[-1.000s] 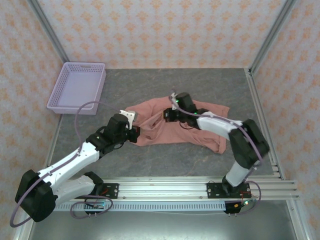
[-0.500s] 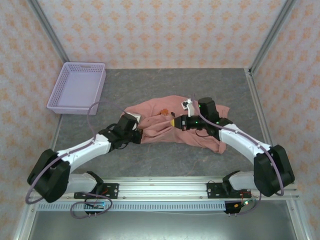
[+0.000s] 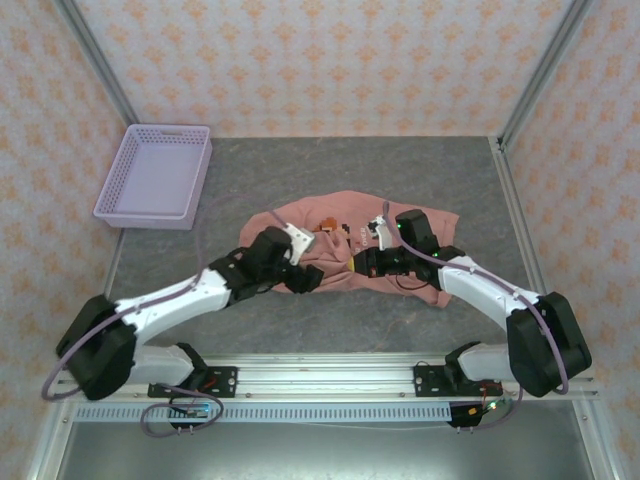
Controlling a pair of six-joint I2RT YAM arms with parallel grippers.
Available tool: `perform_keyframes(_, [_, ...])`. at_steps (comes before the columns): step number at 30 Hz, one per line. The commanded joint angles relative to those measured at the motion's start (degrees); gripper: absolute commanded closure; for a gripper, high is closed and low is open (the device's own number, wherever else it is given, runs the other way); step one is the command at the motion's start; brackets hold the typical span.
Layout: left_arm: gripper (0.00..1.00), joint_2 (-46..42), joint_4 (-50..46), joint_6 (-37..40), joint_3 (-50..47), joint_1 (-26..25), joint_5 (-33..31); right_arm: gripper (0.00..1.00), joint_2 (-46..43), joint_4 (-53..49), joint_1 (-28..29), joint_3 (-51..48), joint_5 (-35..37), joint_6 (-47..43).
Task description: Fold the inside-out t-shirt
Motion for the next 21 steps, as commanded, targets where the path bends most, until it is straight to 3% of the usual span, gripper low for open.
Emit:
perform_keyframes(1, [0.28, 6.98, -3.02, 7.38, 5.66, -0.6, 1.41, 1.0, -1.03, 0.14, -0.18, 0.59, 1.05, -2.18])
perform_keyframes(3, [0.31, 10.78, -2.59, 7.99, 8.45, -0.53, -1.06, 1.0, -0.89, 0.18, -0.12, 0.68, 1.05, -2.75])
perform_keyframes(5, [0.42, 14.66, -3.01, 8.77, 11.62, -0.2, -1.0, 1.0, -0.96, -0.45, -0.15, 0.69, 1.54, -3.57])
perform_keyframes(6, [0.53, 16.17, -3.38, 8.75, 12.98, -0.06, -0.35, 1.0, -0.98, -0.8, -0.13, 0.68, 1.83, -4.11])
perform_keyframes(8, [0.83, 18.54, -5.59, 7.21, 16.06, 0.92, 2.29, 1.0, -1.9, -2.71, -0.17, 1.23, 4.94, -5.39])
perform_keyframes(10, [1.0, 17.7, -7.08, 2.69, 17.47, 2.72, 6.75, 1.0, -3.71, -5.41, 0.16, 1.62, 13.39, -6.25])
perform_keyframes(13, [1.0, 12.02, -5.45, -11.12, 15.99, 6.35, 20.31, 1.0, -5.96, -11.42, 3.1, 3.06, 43.85, -2.98])
perform_keyframes(16, [1.0, 7.18, 1.49, -26.78, 11.5, 7.74, 29.76, 0.84, -5.97, -17.95, 7.7, 6.87, 59.39, -2.57])
perform_keyframes(19, [1.0, 3.13, 1.82, -33.68, 8.79, 7.68, 28.22, 0.7, -9.24, -16.84, 12.01, 6.75, 61.12, -5.08])
perform_keyframes(21, [1.0, 1.65, 1.55, -36.58, 7.93, 7.75, 27.25, 0.64, -12.81, -11.67, 13.18, 3.9, 51.52, -7.78])
